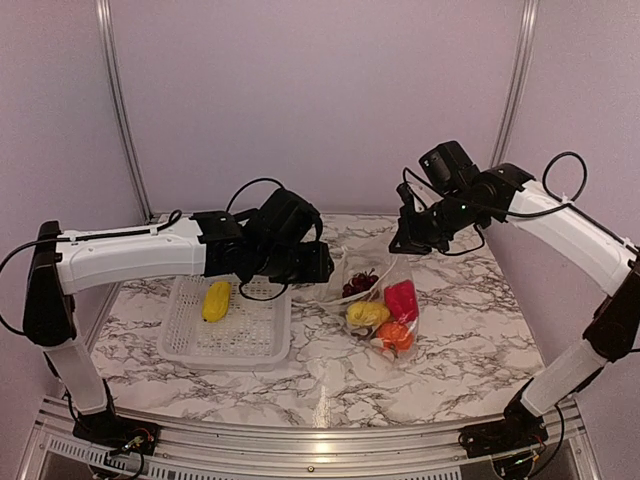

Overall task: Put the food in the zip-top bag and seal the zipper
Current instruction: Adjust the zipper food storage bag at the center of the board.

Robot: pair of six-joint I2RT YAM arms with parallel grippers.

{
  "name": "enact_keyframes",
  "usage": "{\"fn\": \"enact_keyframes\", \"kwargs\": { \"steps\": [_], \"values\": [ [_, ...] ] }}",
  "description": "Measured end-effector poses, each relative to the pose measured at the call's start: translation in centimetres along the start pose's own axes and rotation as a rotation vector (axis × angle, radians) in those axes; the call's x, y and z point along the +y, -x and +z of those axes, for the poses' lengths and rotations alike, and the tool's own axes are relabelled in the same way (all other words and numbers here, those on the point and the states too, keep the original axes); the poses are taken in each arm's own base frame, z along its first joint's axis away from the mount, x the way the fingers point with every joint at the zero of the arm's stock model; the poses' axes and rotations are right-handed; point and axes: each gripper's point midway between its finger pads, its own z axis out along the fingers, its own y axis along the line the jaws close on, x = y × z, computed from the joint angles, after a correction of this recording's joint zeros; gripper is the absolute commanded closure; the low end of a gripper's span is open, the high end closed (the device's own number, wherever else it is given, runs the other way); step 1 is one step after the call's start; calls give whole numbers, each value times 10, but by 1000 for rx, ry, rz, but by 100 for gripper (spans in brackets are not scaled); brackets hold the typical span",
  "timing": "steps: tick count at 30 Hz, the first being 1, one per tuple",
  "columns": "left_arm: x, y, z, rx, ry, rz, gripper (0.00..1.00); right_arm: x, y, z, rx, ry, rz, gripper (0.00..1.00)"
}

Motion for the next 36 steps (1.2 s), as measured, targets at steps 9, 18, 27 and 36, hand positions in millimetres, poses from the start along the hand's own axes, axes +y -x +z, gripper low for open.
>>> {"fn": "enact_keyframes", "kwargs": {
  "steps": [9,18,27,36],
  "values": [
    [11,-21,28,120,-22,48,52,-1,-9,-5,32,-8,1,100],
    [8,-46,53,224,-30,82,100,-5,-16,-7,60,-29,-3,78],
    [-20,-6,22,104,-136,7,100,-8,-6,-17,26,-66,-20,61],
    [-24,0,19,90,-149,-32,100,-15,8,-1,18,-123,-28,86]
  ]
}}
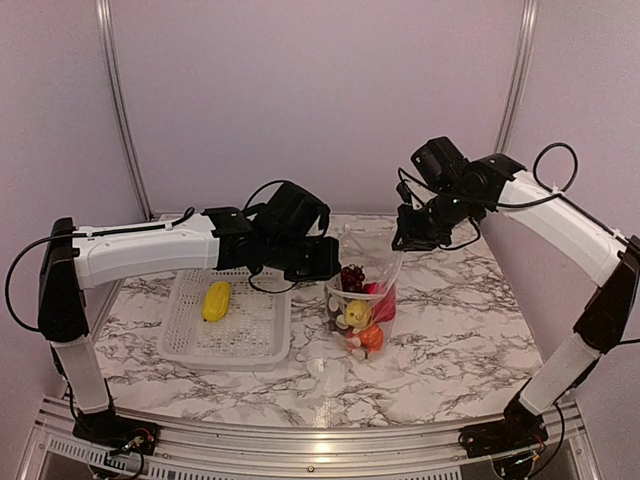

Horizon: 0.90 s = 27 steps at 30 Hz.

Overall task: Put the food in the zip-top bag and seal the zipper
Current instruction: Adjust the zipper food storage bag at the center of the board.

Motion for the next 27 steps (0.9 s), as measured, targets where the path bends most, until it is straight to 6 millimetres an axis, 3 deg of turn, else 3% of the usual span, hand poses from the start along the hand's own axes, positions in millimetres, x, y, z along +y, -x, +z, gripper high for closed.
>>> {"fn": "enact_keyframes", "kwargs": {
  "steps": [6,10,12,13,14,18,23,27],
  "values": [
    [-2,-1,0,0,-5,-11,100,-8,0,9,12,-45,-21,100],
    [-3,-1,0,-2,-6,-8,85,-15,1,9,6,-111,-44,100],
    [-3,1,-2,-10,-1,4,56,-15,6,5,-4,-141,-63,100],
    [-2,3,-3,-18,1,14,19,-14,6,4,-6,-146,-70,100],
    [-1,5,-5,-27,10,28,3,-15,7,2,-11,-156,-78,100],
    [-2,23,-30,-96,31,72,1,-19,6,1,-11,-182,-100,100],
    [-1,53,-98,-199,35,113,1,-25,-2,5,5,-198,-117,100],
    [12,63,-145,-275,57,153,1,-26,-5,4,6,-192,-122,100]
  ]
}}
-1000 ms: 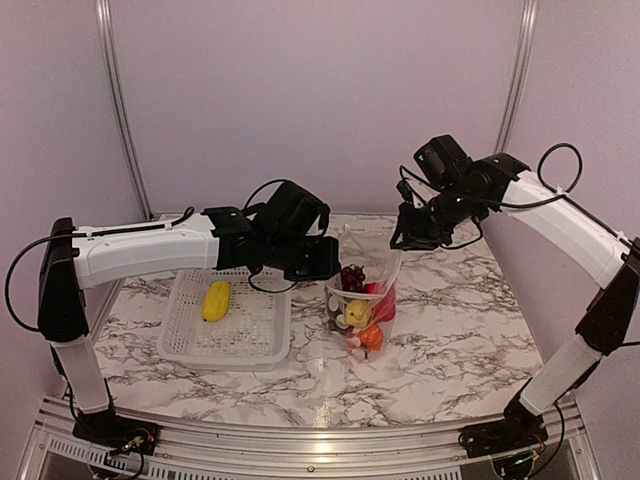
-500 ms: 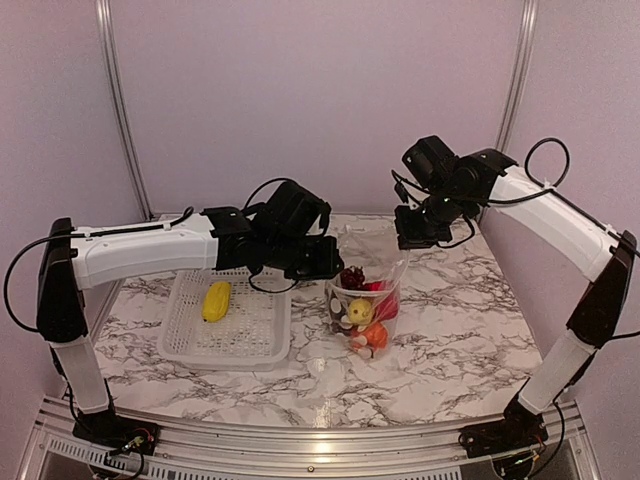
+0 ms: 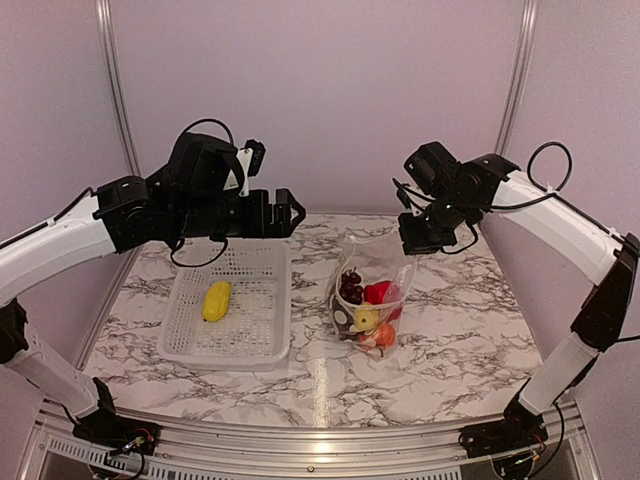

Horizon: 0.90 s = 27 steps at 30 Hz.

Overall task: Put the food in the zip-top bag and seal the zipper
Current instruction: Adjust the zipper food storage bag at the center of the board, then pick up the fake fruit from the bin.

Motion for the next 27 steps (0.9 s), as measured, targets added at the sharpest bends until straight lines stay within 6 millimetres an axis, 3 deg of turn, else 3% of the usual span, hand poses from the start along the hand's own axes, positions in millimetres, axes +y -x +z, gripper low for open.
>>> {"fn": "enact_keyframes", "kwargs": {
  "steps": [4,7,10,13,23,27],
  "values": [
    [24,-6,-25,-26,58,40,1,3,2,-4,-15,21,-2,100],
    [55,-10,-36,-56,192,8,1,5,3,-5,-19,32,-6,100],
    [94,-20,-41,-46,332,-26,1,6,2,-5,-15,40,-17,100],
    [118,-33,-38,19,401,-9,1,8,2,-5,-13,49,-25,100],
    [143,-87,-9,322,434,69,2,11,1,-3,-11,70,-28,100],
    [163,-98,-7,379,466,71,2,12,-1,-1,-6,77,-28,100]
  ]
}}
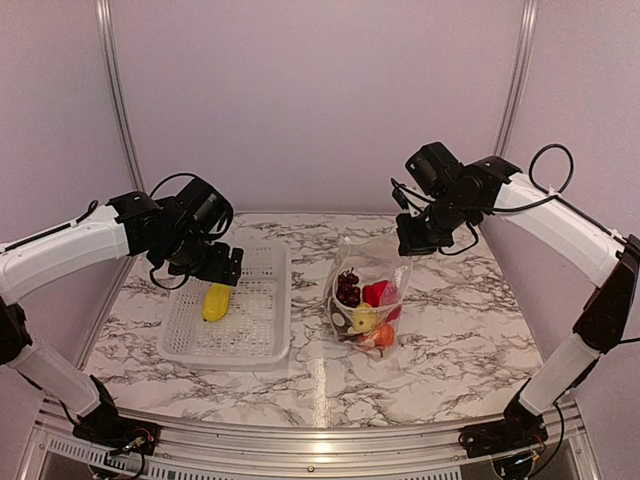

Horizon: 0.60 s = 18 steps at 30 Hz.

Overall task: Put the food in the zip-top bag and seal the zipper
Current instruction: Pick up the fake fruit from the bin.

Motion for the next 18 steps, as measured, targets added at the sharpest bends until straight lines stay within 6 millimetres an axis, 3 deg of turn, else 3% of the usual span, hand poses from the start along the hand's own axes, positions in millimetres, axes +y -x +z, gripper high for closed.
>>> {"fn": "enact_keyframes", "kwargs": {
  "steps": [9,18],
  "values": [
    [33,-18,47,136,107,46,16,3,-3,3,8,23,-1,100],
    [36,-45,86,275,118,104,20,5,-8,2,15,44,0,100]
  ]
}}
